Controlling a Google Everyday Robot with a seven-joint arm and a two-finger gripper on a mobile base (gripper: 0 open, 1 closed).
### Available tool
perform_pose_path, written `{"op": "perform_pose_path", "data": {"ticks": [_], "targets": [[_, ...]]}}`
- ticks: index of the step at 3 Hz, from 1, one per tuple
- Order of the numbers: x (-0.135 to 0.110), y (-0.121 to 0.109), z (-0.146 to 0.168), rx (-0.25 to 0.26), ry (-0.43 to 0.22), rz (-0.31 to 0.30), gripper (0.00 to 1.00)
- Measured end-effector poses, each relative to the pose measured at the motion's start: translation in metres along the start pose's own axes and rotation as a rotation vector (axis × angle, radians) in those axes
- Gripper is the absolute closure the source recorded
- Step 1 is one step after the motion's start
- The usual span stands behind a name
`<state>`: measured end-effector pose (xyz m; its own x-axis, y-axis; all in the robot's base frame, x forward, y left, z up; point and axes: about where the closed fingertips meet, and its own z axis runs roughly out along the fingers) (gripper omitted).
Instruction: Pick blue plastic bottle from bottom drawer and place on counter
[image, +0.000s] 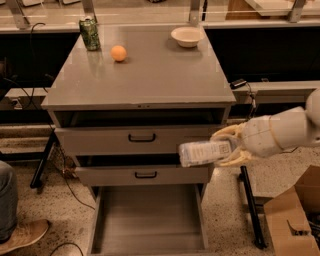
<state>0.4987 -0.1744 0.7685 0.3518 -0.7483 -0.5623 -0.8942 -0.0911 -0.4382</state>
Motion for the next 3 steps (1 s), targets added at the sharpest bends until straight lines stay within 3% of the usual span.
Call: {"op": "perform_pose_path", "data": {"ticks": [1,3], "targets": [[-0.02,-0.045,-0.035,0.044,0.016,-0.002,1.0],[-0.023,-0.06,-0.04,0.085,-0.001,-0.005,1.0]]}}
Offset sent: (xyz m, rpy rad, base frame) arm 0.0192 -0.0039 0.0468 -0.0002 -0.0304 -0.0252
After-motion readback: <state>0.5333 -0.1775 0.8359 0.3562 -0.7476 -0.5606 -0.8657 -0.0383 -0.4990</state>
